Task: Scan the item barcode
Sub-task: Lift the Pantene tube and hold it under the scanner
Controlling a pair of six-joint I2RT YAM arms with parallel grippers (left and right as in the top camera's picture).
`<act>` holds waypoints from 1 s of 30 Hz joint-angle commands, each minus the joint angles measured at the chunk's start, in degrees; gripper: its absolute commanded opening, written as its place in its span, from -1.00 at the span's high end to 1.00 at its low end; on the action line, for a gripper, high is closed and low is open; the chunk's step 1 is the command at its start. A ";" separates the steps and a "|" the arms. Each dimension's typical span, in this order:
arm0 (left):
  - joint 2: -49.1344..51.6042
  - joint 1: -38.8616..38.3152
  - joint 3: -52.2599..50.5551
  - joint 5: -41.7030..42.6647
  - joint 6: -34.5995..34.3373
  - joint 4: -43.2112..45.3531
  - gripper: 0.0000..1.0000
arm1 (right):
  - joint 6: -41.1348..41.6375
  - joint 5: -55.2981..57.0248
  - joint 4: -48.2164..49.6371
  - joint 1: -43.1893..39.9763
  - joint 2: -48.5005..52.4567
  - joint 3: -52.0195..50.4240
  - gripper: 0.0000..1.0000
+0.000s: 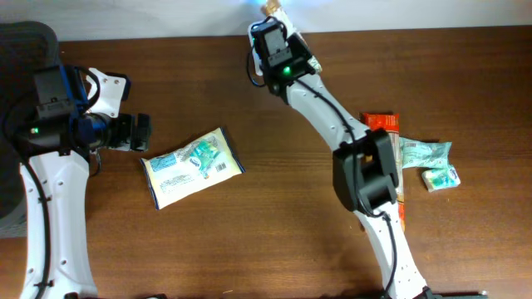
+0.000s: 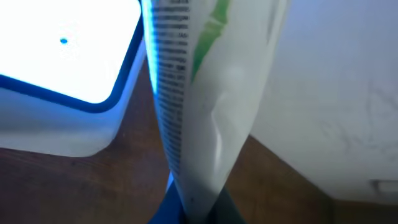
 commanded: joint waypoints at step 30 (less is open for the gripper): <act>-0.33 0.13 0.50 0.59 0.85 -0.07 -0.99 | 39.06 -36.96 -62.27 -0.52 -32.22 1.68 0.92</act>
